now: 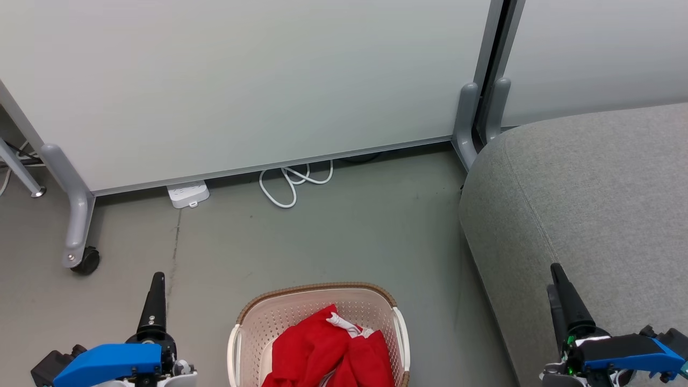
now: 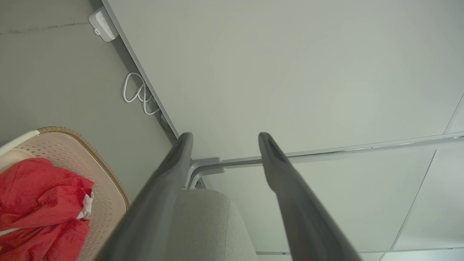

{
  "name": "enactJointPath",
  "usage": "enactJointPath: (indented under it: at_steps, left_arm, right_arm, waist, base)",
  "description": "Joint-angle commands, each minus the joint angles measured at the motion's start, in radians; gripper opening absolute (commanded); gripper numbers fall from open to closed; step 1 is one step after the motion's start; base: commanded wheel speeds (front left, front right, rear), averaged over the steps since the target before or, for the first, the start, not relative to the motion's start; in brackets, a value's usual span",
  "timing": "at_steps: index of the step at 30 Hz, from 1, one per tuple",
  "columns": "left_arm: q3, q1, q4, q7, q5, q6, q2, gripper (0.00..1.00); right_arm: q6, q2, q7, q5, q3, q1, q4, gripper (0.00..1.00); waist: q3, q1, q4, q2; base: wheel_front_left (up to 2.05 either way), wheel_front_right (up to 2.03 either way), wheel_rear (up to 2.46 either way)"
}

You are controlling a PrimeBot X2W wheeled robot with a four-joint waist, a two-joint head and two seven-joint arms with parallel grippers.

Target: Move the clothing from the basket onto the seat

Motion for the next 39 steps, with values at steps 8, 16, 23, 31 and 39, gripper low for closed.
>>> enactJointPath:
  at_steps: [8, 16, 23, 31, 39]
  left_arm:
    - [-0.045, -0.017, -0.053, -0.039, 0.216, 0.032, 0.009, 1.00]
    - [-0.074, -0.014, -0.061, -0.071, 0.402, 0.047, 0.010, 1.00]
    - [-0.096, -0.010, -0.051, -0.096, 0.541, 0.059, 0.020, 1.00]
    - [-0.123, -0.006, -0.048, -0.122, 0.667, 0.069, 0.032, 1.00]
    - [-0.144, -0.002, -0.042, -0.146, 0.766, 0.076, 0.039, 1.00]
  right_arm:
    - [0.001, -0.006, -0.040, -0.190, 0.017, -0.037, -0.020, 1.00]
    - [0.002, -0.007, -0.071, -0.359, 0.026, -0.042, -0.017, 1.00]
    - [0.002, -0.007, -0.090, -0.497, 0.032, -0.049, -0.005, 1.00]
    - [0.002, -0.008, -0.101, -0.631, 0.045, -0.052, -0.008, 1.00]
    - [0.002, -0.009, -0.111, -0.741, 0.054, -0.051, -0.015, 1.00]
  waist:
    - [0.001, 0.0000, 0.002, 0.0000]
    - [0.001, 0.0000, 0.003, 0.0000]
    - [0.001, 0.0000, 0.004, 0.0000]
    - [0.001, 0.0000, 0.006, 0.0000]
    - [-0.001, 0.0000, 0.008, 0.0000]
  base:
    - [0.00, 0.00, 0.00]
    - [0.00, 0.00, 0.00]
    - [0.00, 0.00, 0.00]
    - [0.00, 0.00, 0.00]
    - [0.00, 0.00, 0.00]
